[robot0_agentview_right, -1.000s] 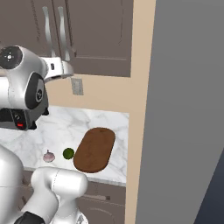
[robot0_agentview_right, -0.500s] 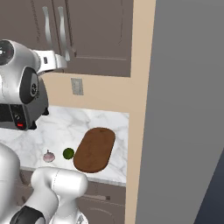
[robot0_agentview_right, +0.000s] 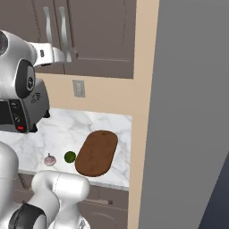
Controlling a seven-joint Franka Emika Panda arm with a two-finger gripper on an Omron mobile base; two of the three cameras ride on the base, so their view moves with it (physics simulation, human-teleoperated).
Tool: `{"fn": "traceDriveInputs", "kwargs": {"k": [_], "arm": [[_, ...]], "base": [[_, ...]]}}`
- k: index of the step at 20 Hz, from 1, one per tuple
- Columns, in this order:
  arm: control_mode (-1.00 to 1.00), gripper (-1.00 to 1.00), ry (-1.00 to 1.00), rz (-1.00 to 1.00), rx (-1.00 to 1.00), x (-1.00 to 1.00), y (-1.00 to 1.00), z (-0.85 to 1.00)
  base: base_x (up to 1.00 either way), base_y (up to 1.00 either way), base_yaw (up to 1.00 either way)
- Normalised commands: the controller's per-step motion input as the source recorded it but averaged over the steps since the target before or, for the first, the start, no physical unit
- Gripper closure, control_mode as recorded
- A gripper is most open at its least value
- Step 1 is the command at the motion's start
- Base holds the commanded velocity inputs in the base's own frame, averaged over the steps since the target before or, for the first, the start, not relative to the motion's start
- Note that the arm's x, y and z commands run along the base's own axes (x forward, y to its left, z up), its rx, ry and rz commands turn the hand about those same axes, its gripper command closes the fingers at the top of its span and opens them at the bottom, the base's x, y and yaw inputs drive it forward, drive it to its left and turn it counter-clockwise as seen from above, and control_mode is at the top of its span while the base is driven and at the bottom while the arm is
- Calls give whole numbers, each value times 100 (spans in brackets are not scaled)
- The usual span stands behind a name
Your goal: Open the cabinet. Place the bowl and condiment on the counter. Then place the lime and garlic on the cutting board.
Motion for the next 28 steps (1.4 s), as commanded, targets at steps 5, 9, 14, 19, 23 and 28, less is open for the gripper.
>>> {"fn": "traceDriveInputs", "kwargs": {"k": [5,9,14,19,23,28], "arm": [[-100,-100,-1,-2,0,0,17,11],[-100,-100,0,-4,0,0,26,12],[-100,-100,0,-3,0,0,17,11],[-100,-100,0,-2,2,8,2,9],[-100,-100,-1,0,3,17,0,6],[-100,-100,0,0,4,16,0,0]], "base": [[0,0,0],[0,0,0],[0,0,0],[0,0,0],[0,0,0],[0,0,0]]}}
